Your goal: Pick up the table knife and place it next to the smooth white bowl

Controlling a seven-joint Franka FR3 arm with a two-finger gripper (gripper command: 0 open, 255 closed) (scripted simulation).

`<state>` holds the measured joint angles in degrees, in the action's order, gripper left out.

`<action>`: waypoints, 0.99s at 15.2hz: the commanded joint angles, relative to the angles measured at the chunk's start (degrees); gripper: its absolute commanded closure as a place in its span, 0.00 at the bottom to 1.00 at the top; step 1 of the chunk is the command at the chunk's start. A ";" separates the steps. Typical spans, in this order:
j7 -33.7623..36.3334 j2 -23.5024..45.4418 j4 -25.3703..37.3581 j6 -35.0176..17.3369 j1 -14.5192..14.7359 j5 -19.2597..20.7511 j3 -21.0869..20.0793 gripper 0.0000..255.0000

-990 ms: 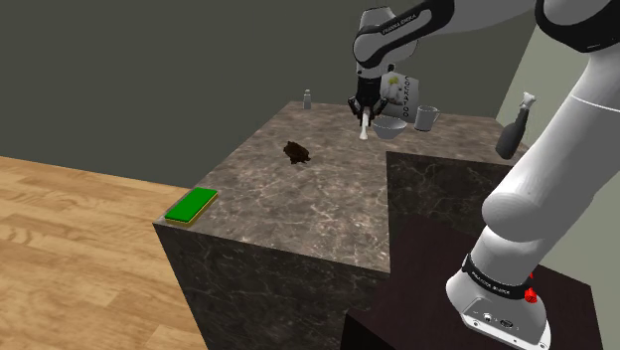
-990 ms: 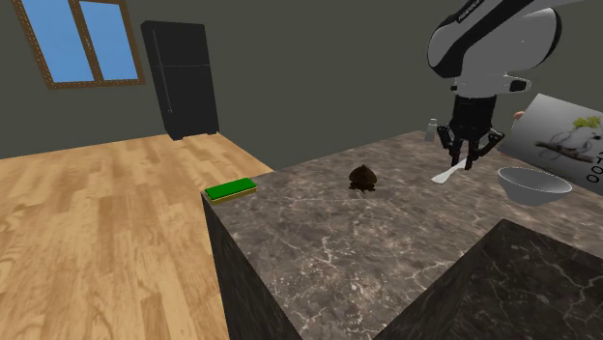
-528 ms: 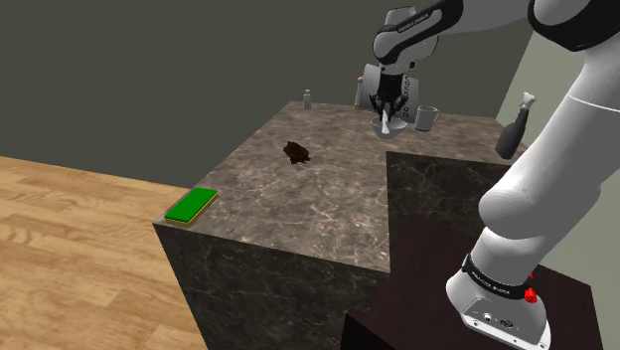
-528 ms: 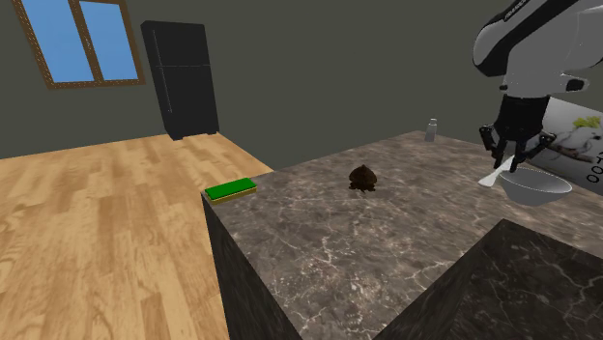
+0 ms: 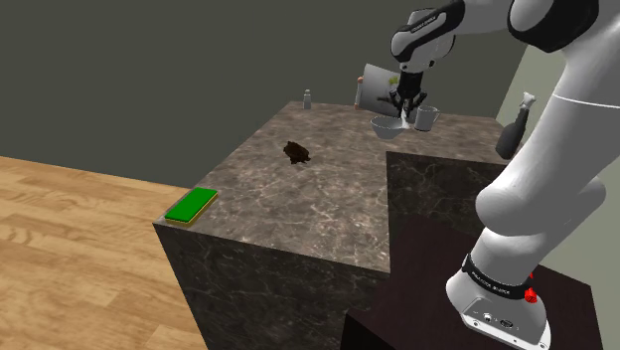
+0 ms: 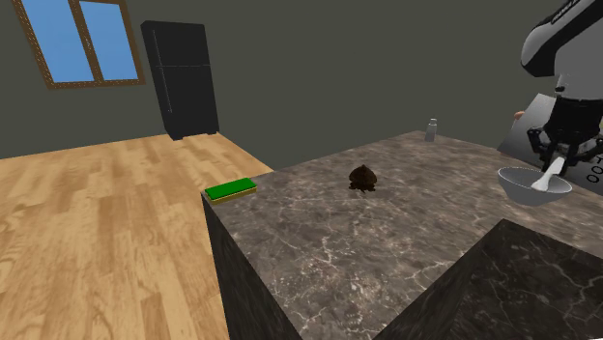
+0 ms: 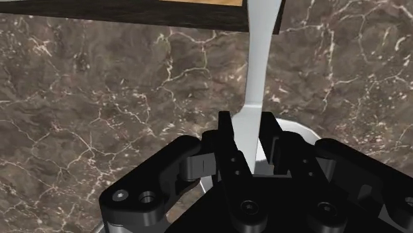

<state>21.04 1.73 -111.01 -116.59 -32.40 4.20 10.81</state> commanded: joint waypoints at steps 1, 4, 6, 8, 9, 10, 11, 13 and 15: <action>-3.06 1.41 1.60 0.02 -1.44 -0.58 1.32 1.00; -7.34 4.47 5.31 0.51 -3.56 -1.82 3.04 1.00; -10.16 6.76 8.17 1.01 -5.08 -2.80 4.03 1.00; -12.94 9.27 11.36 1.68 -6.70 -3.89 4.91 1.00; -14.31 10.60 13.09 2.07 -7.55 -4.48 5.30 1.00; -15.65 11.99 14.91 2.52 -8.44 -5.08 5.65 1.00; -16.97 13.43 16.83 3.02 -9.35 -5.70 5.98 1.00; -19.10 15.95 20.24 3.97 -10.95 -6.74 6.41 1.00; -19.10 16.18 19.02 2.52 -10.95 -6.82 6.35 1.00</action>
<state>2.25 17.33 -91.93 -113.43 -43.14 -2.39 17.15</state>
